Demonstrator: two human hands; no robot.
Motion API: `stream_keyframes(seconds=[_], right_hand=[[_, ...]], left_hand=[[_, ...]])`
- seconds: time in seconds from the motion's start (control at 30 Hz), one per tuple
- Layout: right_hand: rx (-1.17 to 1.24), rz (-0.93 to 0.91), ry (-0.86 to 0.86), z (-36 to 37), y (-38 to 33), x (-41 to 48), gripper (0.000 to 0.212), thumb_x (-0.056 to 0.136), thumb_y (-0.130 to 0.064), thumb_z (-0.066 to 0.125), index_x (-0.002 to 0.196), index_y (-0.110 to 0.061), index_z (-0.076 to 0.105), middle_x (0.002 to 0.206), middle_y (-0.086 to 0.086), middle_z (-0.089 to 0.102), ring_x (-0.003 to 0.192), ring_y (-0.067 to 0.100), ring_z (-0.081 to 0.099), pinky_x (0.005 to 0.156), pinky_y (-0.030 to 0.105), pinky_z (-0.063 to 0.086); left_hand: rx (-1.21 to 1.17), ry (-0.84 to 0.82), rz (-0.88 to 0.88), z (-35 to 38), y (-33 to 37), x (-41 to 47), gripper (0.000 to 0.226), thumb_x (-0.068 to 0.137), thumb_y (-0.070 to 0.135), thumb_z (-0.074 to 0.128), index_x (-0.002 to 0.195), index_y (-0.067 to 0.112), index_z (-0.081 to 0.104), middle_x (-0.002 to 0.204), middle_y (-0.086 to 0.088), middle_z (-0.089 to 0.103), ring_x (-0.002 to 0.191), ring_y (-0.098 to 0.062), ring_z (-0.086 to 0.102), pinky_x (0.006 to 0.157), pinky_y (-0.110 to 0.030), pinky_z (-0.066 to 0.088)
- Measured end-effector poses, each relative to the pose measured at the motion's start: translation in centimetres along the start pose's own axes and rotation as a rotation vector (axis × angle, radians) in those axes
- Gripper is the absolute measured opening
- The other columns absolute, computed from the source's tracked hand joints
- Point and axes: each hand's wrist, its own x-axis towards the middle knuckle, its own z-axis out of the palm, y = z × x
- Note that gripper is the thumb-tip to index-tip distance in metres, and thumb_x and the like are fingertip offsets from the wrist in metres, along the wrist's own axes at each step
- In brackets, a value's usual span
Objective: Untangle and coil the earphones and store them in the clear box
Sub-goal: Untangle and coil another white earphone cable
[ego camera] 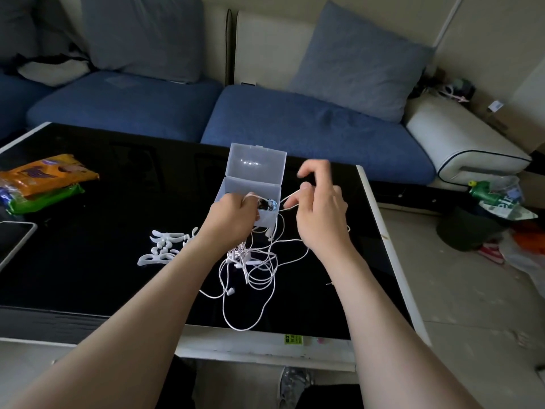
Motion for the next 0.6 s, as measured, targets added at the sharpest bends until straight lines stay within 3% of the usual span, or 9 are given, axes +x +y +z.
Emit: stream_keyframes(seconds=[0.1, 0.23, 0.33, 0.5, 0.6], right_hand=[[-0.2, -0.02, -0.104, 0.6, 0.0, 0.7, 0.041, 0.1, -0.012, 0.045, 0.092, -0.037, 0.077, 0.086, -0.015, 0.072, 0.106, 0.023, 0.041, 0.088, 0.039, 0.028], [-0.23, -0.054, -0.174, 1.8, 0.2, 0.9, 0.017, 0.089, -0.05, 0.061, 0.092, -0.042, 0.077, 0.077, -0.015, 0.062, 0.103, 0.022, 0.034, 0.09, 0.039, 0.027], [-0.17, -0.099, -0.07, 2.4, 0.7, 1.3, 0.013, 0.089, -0.049, 0.078, 0.091, -0.037, 0.074, 0.068, -0.016, 0.051, 0.102, 0.02, 0.038, 0.09, 0.039, 0.028], [-0.177, -0.192, -0.024, 2.6, 1.6, 2.2, 0.017, 0.093, -0.044, 0.078, 0.109, -0.041, 0.073, 0.069, -0.02, 0.045, 0.099, 0.02, 0.042, 0.088, 0.04, 0.027], [-0.214, -0.265, 0.045, 2.8, 1.9, 2.9, 0.007, 0.095, -0.045, 0.077, 0.099, -0.041, 0.079, 0.064, -0.022, 0.046, 0.097, 0.021, 0.043, 0.081, 0.038, 0.021]], left_hand=[[-0.231, 0.037, -0.066, 0.0, 0.1, 0.8, 0.043, 0.099, 0.034, 0.051, 0.063, 0.018, 0.068, 0.065, 0.001, 0.063, 0.063, -0.022, 0.054, 0.068, -0.034, 0.047], [-0.373, 0.014, -0.107, 0.3, 0.2, 1.4, 0.035, 0.095, 0.021, 0.05, 0.064, 0.015, 0.064, 0.055, 0.004, 0.052, 0.059, -0.02, 0.044, 0.06, -0.031, 0.037], [-0.372, -0.019, -0.111, 0.6, 0.2, 1.8, 0.034, 0.098, 0.021, 0.048, 0.071, 0.012, 0.065, 0.055, 0.006, 0.051, 0.055, -0.017, 0.043, 0.055, -0.028, 0.037], [-0.413, -0.058, -0.108, 0.7, 0.6, 2.4, 0.039, 0.104, 0.028, 0.05, 0.08, 0.008, 0.073, 0.065, -0.002, 0.066, 0.053, -0.013, 0.051, 0.055, -0.026, 0.042], [-0.442, -0.065, -0.131, 0.8, 0.9, 2.8, 0.048, 0.109, 0.034, 0.048, 0.086, 0.004, 0.077, 0.069, -0.005, 0.072, 0.055, -0.013, 0.058, 0.057, -0.024, 0.047]])
